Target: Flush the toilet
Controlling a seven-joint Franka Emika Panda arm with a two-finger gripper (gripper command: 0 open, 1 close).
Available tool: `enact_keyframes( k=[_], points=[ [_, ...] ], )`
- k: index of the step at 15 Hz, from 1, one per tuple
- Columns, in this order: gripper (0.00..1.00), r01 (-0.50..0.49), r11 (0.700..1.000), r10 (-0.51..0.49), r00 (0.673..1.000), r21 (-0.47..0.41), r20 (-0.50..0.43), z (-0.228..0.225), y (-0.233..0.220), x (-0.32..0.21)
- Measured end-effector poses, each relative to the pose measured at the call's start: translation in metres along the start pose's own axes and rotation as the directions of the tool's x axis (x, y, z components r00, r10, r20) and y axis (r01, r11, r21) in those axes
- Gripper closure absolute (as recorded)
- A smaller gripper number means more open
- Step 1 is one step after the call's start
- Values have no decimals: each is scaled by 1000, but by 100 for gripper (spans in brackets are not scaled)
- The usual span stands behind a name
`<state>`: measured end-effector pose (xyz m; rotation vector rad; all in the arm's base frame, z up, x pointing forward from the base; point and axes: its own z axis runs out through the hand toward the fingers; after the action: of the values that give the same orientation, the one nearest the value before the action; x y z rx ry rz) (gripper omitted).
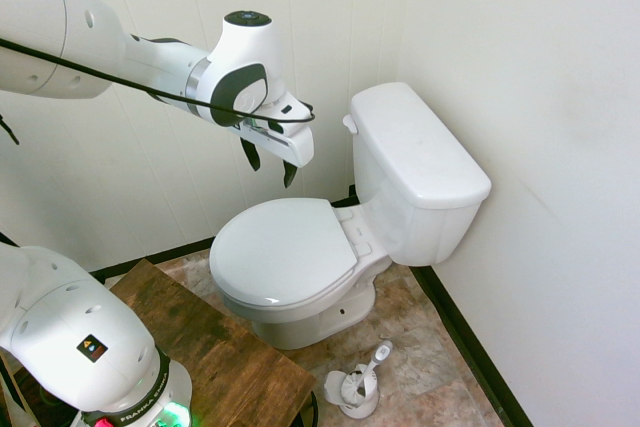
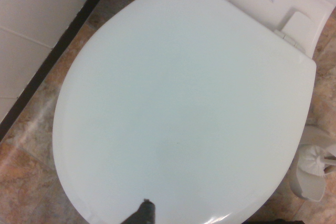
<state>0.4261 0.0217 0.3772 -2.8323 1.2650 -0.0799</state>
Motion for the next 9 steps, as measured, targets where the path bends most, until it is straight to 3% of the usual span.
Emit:
enact_keyframes(
  k=[5, 9],
  points=[
    [0, -9, 999, 9, 1000, 31, -18, -12, -17, 0],
    [0, -76, 991, 79, 997, 111, -27, -38, -78, 7]
  ],
)
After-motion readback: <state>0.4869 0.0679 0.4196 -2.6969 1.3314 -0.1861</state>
